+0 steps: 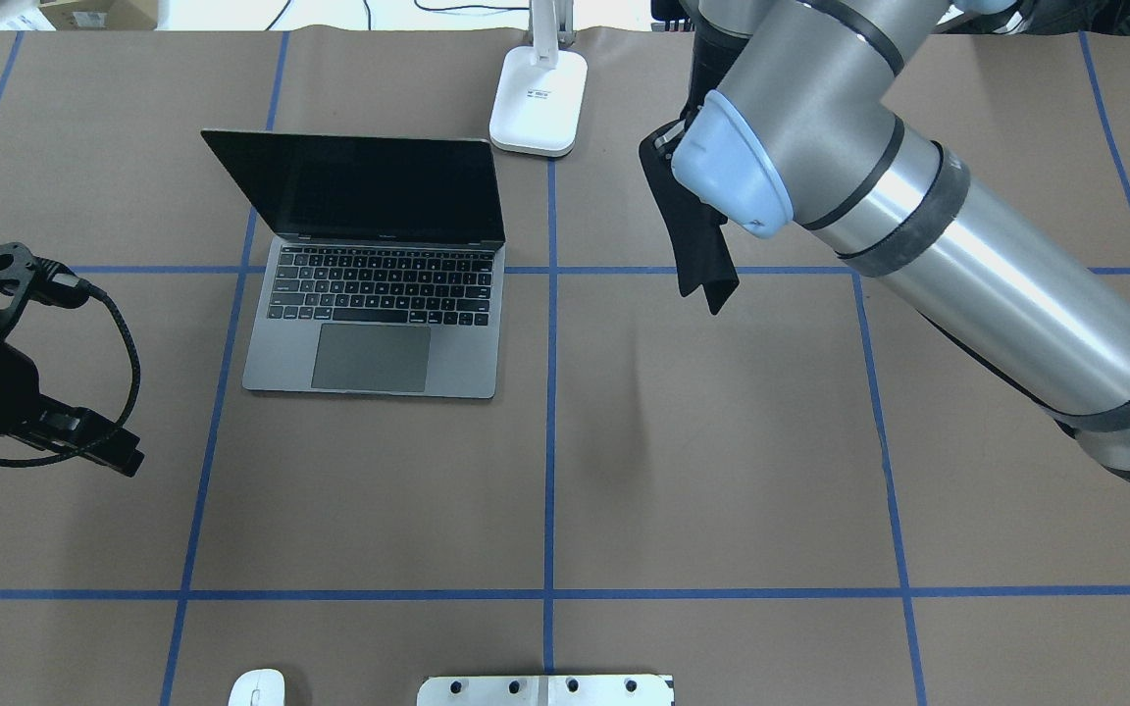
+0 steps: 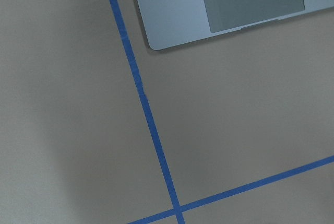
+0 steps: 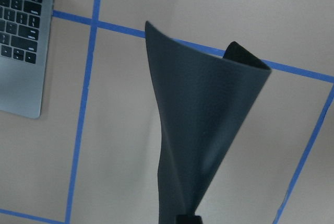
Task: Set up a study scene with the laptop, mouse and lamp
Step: 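Lower the mouse pad beside the laptop and open the right gripper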
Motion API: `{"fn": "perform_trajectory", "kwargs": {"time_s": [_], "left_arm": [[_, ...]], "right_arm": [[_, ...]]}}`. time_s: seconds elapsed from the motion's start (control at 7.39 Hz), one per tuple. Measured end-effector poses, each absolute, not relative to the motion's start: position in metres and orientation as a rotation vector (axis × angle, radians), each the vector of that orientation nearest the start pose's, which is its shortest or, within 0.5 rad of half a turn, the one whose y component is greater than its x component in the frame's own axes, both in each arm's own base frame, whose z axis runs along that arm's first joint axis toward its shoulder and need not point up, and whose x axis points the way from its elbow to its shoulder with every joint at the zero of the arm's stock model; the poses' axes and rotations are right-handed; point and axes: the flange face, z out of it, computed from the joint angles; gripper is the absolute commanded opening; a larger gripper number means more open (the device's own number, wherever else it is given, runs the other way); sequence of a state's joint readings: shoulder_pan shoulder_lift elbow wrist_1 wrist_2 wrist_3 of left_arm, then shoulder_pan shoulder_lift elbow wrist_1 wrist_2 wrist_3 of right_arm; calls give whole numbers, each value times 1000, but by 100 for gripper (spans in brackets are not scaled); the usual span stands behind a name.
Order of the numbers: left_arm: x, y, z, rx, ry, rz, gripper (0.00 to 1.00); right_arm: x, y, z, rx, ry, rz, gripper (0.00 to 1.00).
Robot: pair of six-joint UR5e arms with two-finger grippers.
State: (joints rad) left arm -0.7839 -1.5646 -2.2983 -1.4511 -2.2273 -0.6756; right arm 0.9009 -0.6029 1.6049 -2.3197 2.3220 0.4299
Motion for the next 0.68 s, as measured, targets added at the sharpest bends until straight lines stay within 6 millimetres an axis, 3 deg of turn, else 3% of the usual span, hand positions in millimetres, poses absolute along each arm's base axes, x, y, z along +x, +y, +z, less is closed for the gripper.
{"fn": "perform_trajectory", "kwargs": {"time_s": [0.14, 0.27, 0.68], "left_arm": [[246, -348, 339, 4, 861, 300, 99], [246, -348, 340, 2, 859, 299, 99], [247, -348, 342, -5, 856, 293, 99]], "right_arm": [[-369, -571, 114, -189, -768, -322, 39], [-369, -570, 113, -191, -767, -321, 99], [-367, -569, 115, -176, -764, -326, 99]]}}
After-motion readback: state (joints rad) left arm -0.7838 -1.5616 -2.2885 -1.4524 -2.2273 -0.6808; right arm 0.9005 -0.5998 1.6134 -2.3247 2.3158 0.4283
